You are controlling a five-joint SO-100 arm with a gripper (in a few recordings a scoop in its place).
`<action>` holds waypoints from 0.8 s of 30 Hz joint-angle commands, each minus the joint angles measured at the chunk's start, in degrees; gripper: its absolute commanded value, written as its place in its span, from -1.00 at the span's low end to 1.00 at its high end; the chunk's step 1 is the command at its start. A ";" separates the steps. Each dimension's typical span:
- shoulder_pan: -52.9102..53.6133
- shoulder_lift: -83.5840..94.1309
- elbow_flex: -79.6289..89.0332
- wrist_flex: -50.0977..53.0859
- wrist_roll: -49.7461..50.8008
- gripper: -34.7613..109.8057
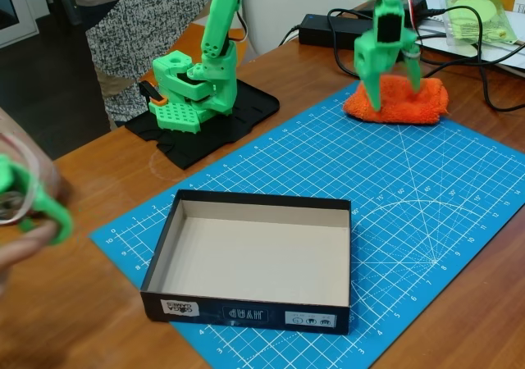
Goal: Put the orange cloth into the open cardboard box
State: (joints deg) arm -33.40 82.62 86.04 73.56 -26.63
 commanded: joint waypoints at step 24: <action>-2.11 -30.67 -34.72 21.18 -28.21 0.01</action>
State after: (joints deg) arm -33.22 58.71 61.26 92.11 -52.82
